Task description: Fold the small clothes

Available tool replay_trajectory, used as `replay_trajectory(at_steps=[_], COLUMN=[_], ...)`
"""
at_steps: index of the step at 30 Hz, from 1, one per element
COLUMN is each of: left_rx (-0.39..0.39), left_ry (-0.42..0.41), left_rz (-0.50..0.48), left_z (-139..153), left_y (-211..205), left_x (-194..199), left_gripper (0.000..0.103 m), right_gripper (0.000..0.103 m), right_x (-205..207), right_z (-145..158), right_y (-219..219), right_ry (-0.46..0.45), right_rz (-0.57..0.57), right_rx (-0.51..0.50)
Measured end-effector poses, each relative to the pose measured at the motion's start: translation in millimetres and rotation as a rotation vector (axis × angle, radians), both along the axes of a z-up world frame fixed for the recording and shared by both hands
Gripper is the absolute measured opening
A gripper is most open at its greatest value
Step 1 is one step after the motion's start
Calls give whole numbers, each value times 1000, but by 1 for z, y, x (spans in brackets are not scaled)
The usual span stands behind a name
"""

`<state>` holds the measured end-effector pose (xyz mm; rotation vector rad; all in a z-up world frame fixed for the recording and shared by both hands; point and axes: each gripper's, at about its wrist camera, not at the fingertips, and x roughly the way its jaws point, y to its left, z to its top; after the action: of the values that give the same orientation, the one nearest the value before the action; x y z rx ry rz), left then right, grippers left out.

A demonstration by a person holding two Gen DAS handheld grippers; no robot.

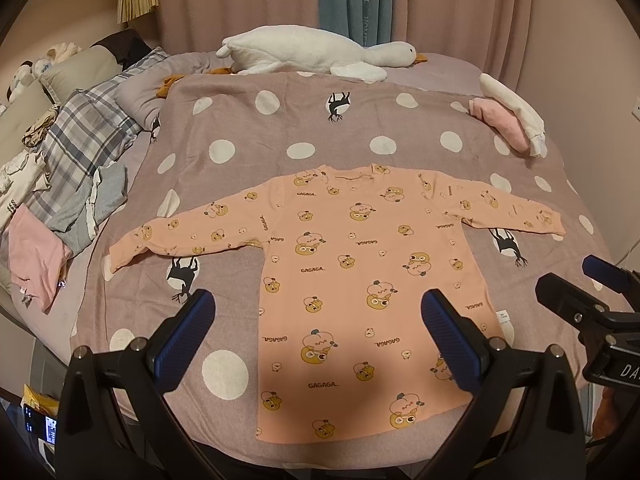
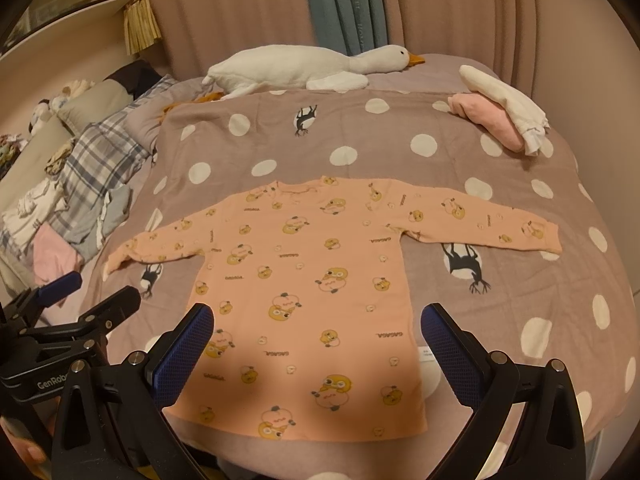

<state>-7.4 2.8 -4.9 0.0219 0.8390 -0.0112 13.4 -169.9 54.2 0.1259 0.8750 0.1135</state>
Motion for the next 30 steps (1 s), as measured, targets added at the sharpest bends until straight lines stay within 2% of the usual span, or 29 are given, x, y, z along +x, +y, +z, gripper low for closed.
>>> replay_trajectory(at_steps=[30], left_rx=[-3], left_ry=[6], left_rz=[-4], left_z=[-5], left_y=[0], left_x=[-2], left_gripper=[103], right_gripper=[102], right_x=[-1], right_z=[-1], right_y=[2], right_ry=[2], right_rz=[1], right_rx=[4])
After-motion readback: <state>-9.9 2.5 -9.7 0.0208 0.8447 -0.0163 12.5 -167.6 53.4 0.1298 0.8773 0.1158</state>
